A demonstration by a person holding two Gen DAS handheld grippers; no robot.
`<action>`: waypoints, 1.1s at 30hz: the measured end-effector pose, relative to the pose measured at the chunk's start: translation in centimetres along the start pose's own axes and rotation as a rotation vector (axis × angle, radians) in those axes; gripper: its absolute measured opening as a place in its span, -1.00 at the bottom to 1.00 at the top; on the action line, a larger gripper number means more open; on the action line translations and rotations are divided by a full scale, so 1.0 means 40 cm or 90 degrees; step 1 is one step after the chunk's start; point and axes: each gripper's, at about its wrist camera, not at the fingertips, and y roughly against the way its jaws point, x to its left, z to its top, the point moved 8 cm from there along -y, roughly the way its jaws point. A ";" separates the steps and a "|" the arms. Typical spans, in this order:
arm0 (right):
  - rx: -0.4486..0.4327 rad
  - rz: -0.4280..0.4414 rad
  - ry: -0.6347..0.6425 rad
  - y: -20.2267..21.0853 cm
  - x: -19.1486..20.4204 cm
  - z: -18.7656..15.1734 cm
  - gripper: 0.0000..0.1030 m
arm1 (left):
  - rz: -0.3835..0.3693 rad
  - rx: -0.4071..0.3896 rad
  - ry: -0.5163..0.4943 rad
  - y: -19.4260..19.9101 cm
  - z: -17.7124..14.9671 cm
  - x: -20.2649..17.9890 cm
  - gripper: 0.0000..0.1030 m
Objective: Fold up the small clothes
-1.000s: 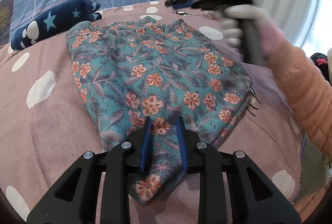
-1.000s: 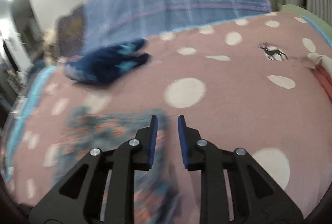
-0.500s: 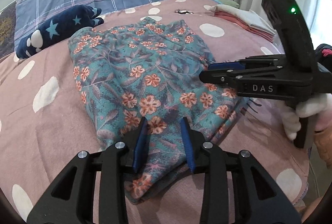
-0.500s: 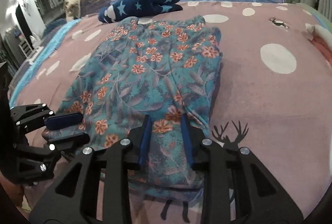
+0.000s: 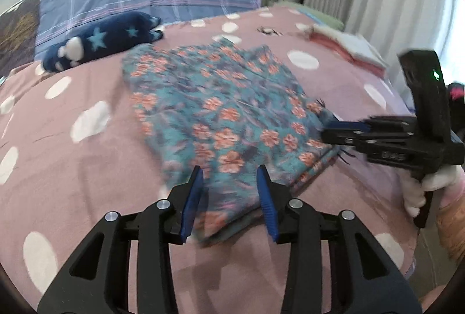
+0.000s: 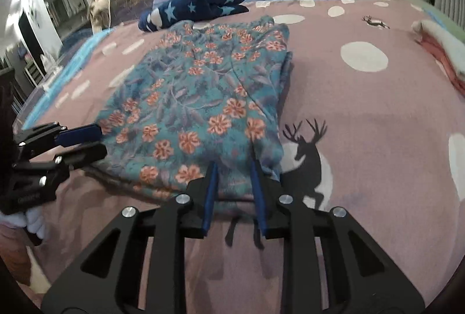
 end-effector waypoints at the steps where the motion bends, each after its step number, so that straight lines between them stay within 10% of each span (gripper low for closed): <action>1: -0.007 0.009 -0.008 0.015 -0.001 0.002 -0.53 | 0.019 -0.006 0.003 0.012 0.000 0.020 -0.23; 10: 0.001 0.067 -0.087 0.051 -0.068 -0.007 -0.15 | 0.007 0.019 0.087 0.004 -0.043 0.100 -0.18; 13: 0.003 0.070 -0.090 0.021 -0.065 -0.011 -0.85 | 0.009 0.020 0.079 0.003 -0.047 0.089 -0.18; 33: -0.062 0.054 -0.043 0.128 -0.042 0.047 -0.61 | 0.035 -0.043 0.035 0.064 0.066 0.094 -0.40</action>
